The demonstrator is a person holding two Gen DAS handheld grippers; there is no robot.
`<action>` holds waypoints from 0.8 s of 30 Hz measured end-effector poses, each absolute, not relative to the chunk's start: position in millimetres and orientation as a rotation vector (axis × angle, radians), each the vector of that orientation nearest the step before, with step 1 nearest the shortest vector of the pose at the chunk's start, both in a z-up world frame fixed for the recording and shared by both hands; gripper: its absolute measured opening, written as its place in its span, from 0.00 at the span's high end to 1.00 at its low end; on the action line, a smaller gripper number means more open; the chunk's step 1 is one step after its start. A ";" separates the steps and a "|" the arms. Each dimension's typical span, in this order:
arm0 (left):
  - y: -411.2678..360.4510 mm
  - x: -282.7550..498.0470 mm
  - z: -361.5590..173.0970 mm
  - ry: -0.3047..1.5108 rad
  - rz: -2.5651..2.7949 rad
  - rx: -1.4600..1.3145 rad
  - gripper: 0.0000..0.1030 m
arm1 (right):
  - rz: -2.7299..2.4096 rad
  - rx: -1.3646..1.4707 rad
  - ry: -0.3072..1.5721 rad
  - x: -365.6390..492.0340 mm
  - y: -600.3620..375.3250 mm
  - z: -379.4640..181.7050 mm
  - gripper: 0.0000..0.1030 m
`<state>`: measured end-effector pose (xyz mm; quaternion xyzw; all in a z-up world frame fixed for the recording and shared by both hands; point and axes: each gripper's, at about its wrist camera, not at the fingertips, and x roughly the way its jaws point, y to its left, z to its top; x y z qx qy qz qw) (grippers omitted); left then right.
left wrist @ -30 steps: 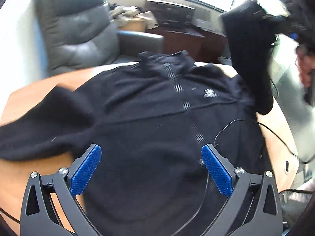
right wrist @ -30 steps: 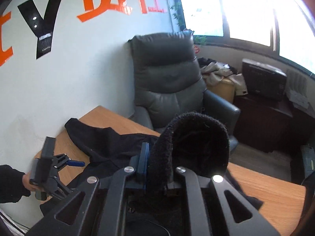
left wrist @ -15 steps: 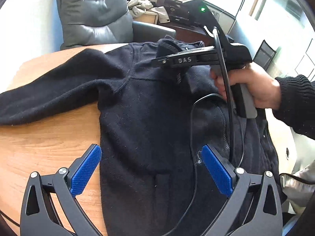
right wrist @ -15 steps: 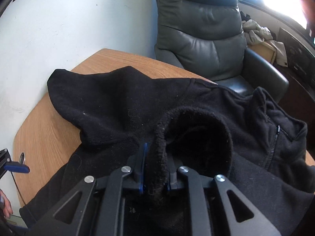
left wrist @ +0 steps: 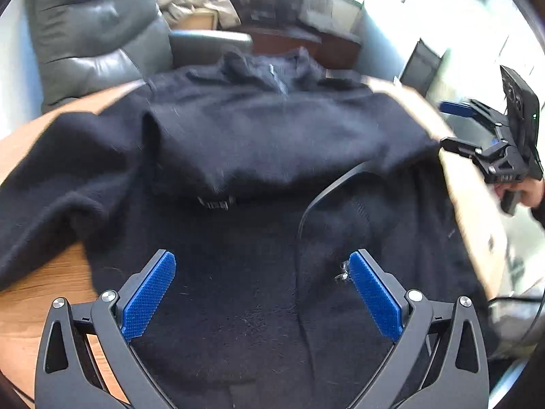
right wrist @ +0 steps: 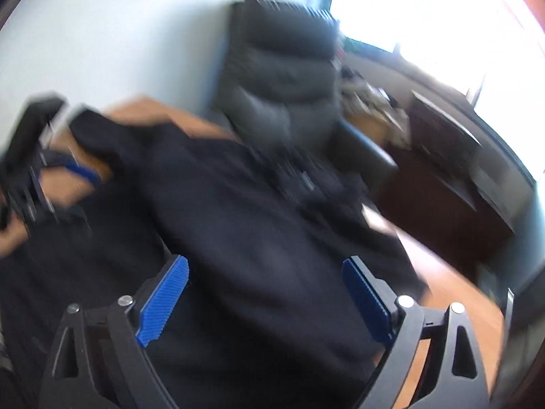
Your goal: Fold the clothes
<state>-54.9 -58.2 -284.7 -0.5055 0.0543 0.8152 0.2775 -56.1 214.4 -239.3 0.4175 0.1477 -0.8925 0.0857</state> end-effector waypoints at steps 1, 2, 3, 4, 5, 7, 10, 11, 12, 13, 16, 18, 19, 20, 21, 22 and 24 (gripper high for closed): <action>-53.6 -52.2 -295.7 0.154 2.168 -1.397 0.00 | -2.675 1.300 0.438 -47.2 228.1 -252.9 0.19; -51.5 -49.1 -301.6 0.150 2.149 -1.427 0.00 | -2.685 1.349 0.425 -39.1 239.1 -266.2 0.20; -48.5 -44.6 -308.3 0.155 2.129 -1.459 0.00 | -2.689 1.372 0.419 -31.1 244.5 -277.4 0.22; -43.7 -36.6 -314.9 0.188 2.121 -1.480 0.00 | -2.685 1.364 0.430 -21.7 243.3 -285.5 0.22; -39.6 -28.3 -316.3 0.235 2.142 -1.462 0.00 | -2.671 1.365 0.428 -14.6 240.7 -293.3 0.22; -31.4 -11.2 -319.4 0.311 2.163 -1.455 0.00 | -2.636 1.381 0.407 -3.0 235.6 -309.5 0.23; -24.6 7.6 -319.9 0.300 2.177 -1.478 0.00 | -2.636 1.419 0.366 4.3 255.0 -315.0 0.12; -21.8 14.8 -319.6 0.287 2.179 -1.486 0.00 | -2.638 1.432 0.352 6.3 262.5 -316.0 0.11; -17.7 22.0 -319.5 0.277 2.180 -1.492 0.00 | -2.639 1.446 0.337 8.4 270.0 -317.1 0.10; -10.0 29.6 -319.9 0.274 2.181 -1.492 0.00 | -2.641 1.459 0.323 10.4 277.6 -318.2 0.08; 13.5 44.0 -321.2 0.276 2.198 -1.487 0.00 | -2.645 1.498 0.279 16.5 300.2 -321.4 0.08; 24.8 46.4 -321.0 0.261 2.206 -1.492 0.00 | -2.647 1.520 0.300 19.7 313.2 -316.2 0.08; 27.8 43.4 -319.7 0.246 2.207 -1.505 0.00 | -2.634 1.535 0.304 20.9 317.1 -311.1 0.09; 30.0 39.9 -317.8 0.229 2.209 -1.516 0.00 | -2.608 1.540 0.307 22.1 317.1 -304.4 0.11; 29.3 34.1 -312.4 0.203 2.217 -1.514 0.00 | -2.584 1.502 0.339 26.2 314.0 -293.5 0.16; 26.6 25.9 -301.8 0.168 2.243 -1.490 0.00 | -2.560 1.449 0.383 31.9 310.1 -280.7 0.17; 21.4 6.2 -277.6 0.110 2.292 -1.416 0.00 | -2.596 1.307 0.502 40.8 306.2 -252.3 0.17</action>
